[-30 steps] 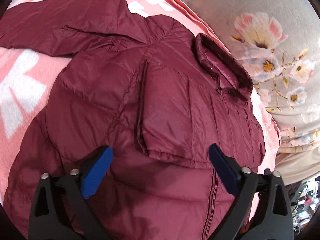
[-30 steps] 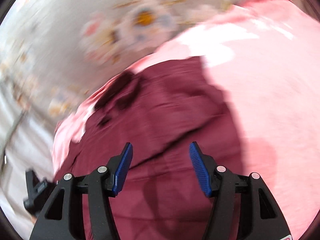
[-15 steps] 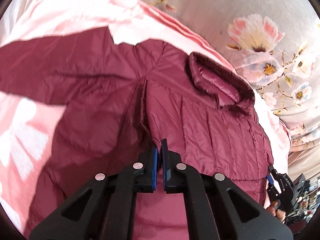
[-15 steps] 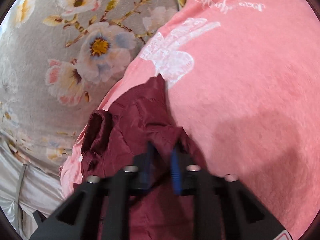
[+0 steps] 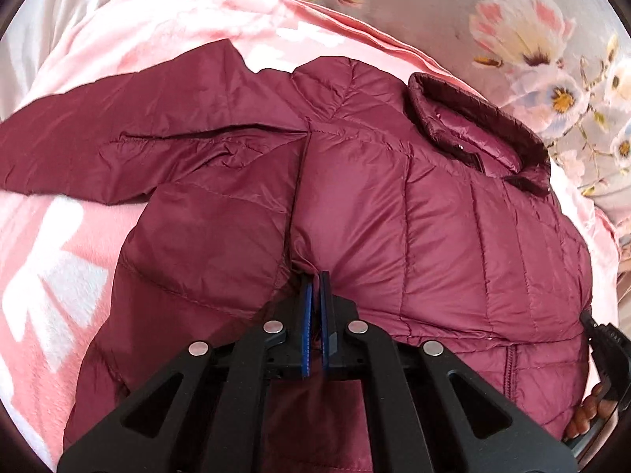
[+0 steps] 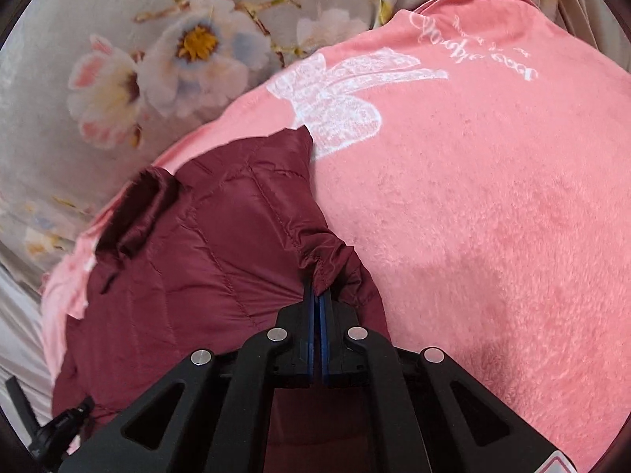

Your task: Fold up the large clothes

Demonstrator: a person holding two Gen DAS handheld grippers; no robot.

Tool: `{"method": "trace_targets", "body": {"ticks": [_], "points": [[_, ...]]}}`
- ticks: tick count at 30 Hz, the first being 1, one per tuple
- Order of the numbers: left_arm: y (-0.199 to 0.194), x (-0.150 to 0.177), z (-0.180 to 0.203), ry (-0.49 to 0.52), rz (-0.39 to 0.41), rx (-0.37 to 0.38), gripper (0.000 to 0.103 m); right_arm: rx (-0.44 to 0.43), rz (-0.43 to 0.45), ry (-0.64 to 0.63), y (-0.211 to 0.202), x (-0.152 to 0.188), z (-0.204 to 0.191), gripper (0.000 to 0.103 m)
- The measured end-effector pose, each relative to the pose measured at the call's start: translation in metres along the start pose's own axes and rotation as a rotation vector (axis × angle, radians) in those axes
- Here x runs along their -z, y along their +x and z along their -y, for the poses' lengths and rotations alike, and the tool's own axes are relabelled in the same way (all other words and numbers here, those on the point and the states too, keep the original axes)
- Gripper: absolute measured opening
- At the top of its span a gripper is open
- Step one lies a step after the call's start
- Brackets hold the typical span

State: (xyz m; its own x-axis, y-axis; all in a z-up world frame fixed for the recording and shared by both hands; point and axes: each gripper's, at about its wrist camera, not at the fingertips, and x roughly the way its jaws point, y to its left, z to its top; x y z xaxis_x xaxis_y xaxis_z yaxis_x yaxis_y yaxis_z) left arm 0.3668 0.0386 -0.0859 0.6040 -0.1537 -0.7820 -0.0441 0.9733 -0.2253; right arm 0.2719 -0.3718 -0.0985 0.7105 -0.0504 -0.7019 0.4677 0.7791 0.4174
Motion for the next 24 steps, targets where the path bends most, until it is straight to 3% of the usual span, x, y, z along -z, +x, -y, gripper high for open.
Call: {"method": "trace_targets", "body": {"ticks": [5, 9, 12, 14, 18, 24], "points": [[-0.002, 0.006, 0.004, 0.033, 0.028, -0.023, 0.003, 0.052, -0.003, -0.023, -0.005, 0.002, -0.002, 0.003], [-0.012, 0.004, -0.002, 0.009, 0.037, 0.001, 0.009, 0.062, 0.034, -0.022, -0.032, 0.010, 0.003, 0.013], [-0.041, 0.001, -0.007, 0.000, 0.105, -0.016, 0.018, 0.059, 0.123, -0.086, -0.067, 0.014, -0.006, 0.013], [-0.062, -0.002, -0.004, 0.003, 0.162, -0.019, 0.024, 0.000, 0.145, -0.140, -0.084, 0.018, -0.025, 0.013], [-0.075, -0.014, 0.028, 0.034, 0.169, 0.032, 0.024, -0.126, 0.075, -0.318, -0.077, 0.044, -0.094, 0.010], [-0.030, -0.002, 0.061, 0.094, 0.066, 0.012, 0.024, -0.136, -0.061, -0.434, -0.027, 0.088, -0.143, 0.008]]}}
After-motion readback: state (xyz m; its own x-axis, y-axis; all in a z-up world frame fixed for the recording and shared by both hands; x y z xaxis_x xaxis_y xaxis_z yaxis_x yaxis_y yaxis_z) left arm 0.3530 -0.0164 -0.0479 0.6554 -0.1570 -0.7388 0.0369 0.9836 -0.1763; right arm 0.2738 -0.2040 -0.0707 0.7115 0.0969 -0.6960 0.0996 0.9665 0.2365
